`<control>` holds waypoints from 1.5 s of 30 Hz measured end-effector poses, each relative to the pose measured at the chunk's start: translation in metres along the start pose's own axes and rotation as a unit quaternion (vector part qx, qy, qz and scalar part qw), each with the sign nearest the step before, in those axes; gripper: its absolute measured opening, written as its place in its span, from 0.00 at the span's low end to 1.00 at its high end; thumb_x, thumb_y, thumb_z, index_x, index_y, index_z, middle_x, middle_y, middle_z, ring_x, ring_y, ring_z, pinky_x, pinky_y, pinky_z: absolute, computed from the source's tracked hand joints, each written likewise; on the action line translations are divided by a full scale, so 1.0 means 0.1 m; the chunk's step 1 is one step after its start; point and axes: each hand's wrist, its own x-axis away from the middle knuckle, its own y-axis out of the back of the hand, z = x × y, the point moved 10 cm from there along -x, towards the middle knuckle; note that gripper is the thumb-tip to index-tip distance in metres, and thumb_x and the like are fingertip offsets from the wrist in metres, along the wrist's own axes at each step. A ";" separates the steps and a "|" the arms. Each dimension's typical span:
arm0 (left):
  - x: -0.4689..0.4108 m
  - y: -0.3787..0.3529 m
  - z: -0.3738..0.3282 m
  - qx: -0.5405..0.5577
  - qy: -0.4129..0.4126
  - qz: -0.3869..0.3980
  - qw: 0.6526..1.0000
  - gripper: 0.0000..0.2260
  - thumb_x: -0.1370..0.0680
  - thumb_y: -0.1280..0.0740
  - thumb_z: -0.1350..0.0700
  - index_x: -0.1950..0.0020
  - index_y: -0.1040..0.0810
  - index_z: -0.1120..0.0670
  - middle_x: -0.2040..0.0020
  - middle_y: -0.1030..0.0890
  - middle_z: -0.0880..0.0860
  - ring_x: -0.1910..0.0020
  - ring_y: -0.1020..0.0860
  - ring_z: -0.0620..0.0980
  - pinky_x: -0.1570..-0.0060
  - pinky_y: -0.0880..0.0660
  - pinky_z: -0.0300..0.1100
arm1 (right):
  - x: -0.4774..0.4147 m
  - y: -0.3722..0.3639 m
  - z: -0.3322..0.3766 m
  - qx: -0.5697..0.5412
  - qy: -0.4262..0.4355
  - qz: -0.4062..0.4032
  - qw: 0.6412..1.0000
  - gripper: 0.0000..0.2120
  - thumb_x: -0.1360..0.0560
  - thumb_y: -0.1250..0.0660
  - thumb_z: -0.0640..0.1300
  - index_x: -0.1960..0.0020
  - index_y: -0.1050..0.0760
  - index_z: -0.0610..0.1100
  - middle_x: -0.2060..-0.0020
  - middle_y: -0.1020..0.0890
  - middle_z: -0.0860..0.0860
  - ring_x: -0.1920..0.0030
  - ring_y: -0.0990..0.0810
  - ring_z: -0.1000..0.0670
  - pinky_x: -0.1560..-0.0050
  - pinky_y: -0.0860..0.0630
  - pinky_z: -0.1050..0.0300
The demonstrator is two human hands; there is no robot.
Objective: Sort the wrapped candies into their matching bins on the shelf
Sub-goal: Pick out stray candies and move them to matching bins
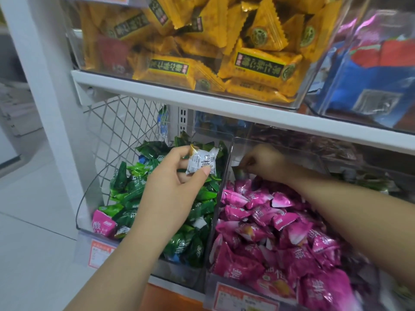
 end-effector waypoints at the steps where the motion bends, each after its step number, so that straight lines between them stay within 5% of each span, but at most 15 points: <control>1: 0.00 0.00 -0.02 -0.002 -0.001 -0.002 1.000 0.16 0.24 0.32 0.49 0.40 0.32 0.39 0.49 0.23 0.41 0.56 0.22 0.38 0.61 0.28 0.27 | 0.07 0.13 0.07 -0.013 0.011 -0.026 1.000 0.08 0.27 0.33 0.33 0.51 0.17 0.38 0.55 0.17 0.50 0.57 0.22 0.56 0.62 0.34 0.77; 6: 0.06 0.02 -0.12 -0.021 -0.006 -0.013 1.000 0.21 0.25 0.32 0.48 0.33 0.31 0.44 0.50 0.27 0.37 0.58 0.25 0.37 0.64 0.32 0.27 | 0.54 0.49 0.36 -0.049 0.029 -0.092 0.994 0.11 0.27 0.36 0.30 0.57 0.18 0.43 0.58 0.23 0.54 0.56 0.27 0.57 0.58 0.37 0.80; 9: 0.17 -0.05 -0.34 -0.054 -0.047 -0.002 0.997 0.22 0.25 0.32 0.48 0.32 0.33 0.42 0.52 0.27 0.38 0.62 0.26 0.35 0.65 0.31 0.26 | 1.00 0.72 0.44 -0.057 0.056 -0.139 0.987 0.13 0.28 0.36 0.27 0.58 0.17 0.41 0.54 0.19 0.48 0.53 0.23 0.53 0.52 0.38 0.81; 13: 0.45 -0.28 -0.67 -0.092 -0.112 0.037 0.989 0.25 0.24 0.33 0.49 0.30 0.37 0.38 0.55 0.27 0.38 0.59 0.27 0.28 0.63 0.33 0.21 | 1.66 0.91 0.22 -0.098 -0.025 -0.144 0.984 0.19 0.27 0.40 0.28 0.55 0.16 0.47 0.60 0.17 0.55 0.63 0.21 0.54 0.61 0.31 0.74; 17: 0.75 -0.66 -0.93 -0.126 -0.154 0.084 0.976 0.23 0.24 0.33 0.47 0.31 0.37 0.36 0.52 0.27 0.38 0.63 0.26 0.34 0.63 0.32 0.26 | 2.35 1.18 0.04 -0.132 -0.049 -0.199 0.970 0.20 0.28 0.38 0.27 0.58 0.18 0.50 0.57 0.20 0.62 0.56 0.22 0.59 0.56 0.30 0.72; 22: 1.07 -1.25 -1.21 -0.145 -0.199 0.138 0.959 0.20 0.24 0.33 0.48 0.35 0.36 0.41 0.57 0.28 0.39 0.61 0.26 0.41 0.61 0.29 0.35 | 3.22 1.52 -0.47 -0.229 -0.127 -0.314 0.913 0.11 0.31 0.26 0.39 0.60 0.20 0.55 0.61 0.18 0.57 0.69 0.24 0.59 0.66 0.30 0.71; 26: 1.25 -1.78 -1.42 -0.173 -0.227 0.188 0.940 0.15 0.24 0.33 0.46 0.44 0.38 0.38 0.59 0.24 0.47 0.65 0.24 0.47 0.58 0.26 0.51 | 3.87 1.66 -0.96 -0.241 -0.201 -0.406 0.858 0.09 0.32 0.25 0.40 0.60 0.21 0.52 0.68 0.18 0.52 0.69 0.28 0.55 0.69 0.31 0.67; 32: 1.14 -2.47 -1.52 -0.298 -0.230 0.219 0.900 0.15 0.26 0.34 0.40 0.45 0.33 0.44 0.62 0.22 0.47 0.61 0.23 0.49 0.58 0.30 0.43 | 4.61 1.70 -1.58 -0.191 -0.255 -0.471 0.823 0.16 0.27 0.31 0.36 0.51 0.25 0.57 0.57 0.22 0.50 0.59 0.26 0.53 0.56 0.29 0.59; 35: 1.06 -2.68 -1.57 -0.334 -0.239 0.193 0.891 0.16 0.26 0.34 0.41 0.42 0.30 0.46 0.56 0.25 0.44 0.55 0.25 0.49 0.49 0.32 0.44 | 4.87 1.67 -1.77 -0.119 -0.291 -0.483 0.817 0.12 0.27 0.32 0.35 0.50 0.23 0.51 0.54 0.22 0.49 0.55 0.24 0.49 0.50 0.29 0.55; 41: 1.16 -3.16 -1.53 -0.395 -0.263 0.209 0.855 0.15 0.22 0.38 0.43 0.38 0.28 0.44 0.36 0.28 0.48 0.35 0.31 0.52 0.36 0.38 0.49 | 5.17 1.66 -2.14 -0.072 -0.364 -0.510 0.776 0.12 0.28 0.31 0.34 0.45 0.20 0.41 0.49 0.20 0.44 0.48 0.22 0.45 0.51 0.36 0.69; 45: 1.33 -3.30 -1.50 -0.388 -0.288 0.235 0.843 0.19 0.19 0.44 0.46 0.28 0.38 0.42 0.27 0.37 0.45 0.28 0.40 0.49 0.28 0.48 0.52 | 4.84 1.49 -2.26 -0.163 -0.338 -0.389 0.841 0.26 0.23 0.36 0.37 0.27 0.37 0.43 0.30 0.32 0.49 0.30 0.34 0.49 0.39 0.39 0.69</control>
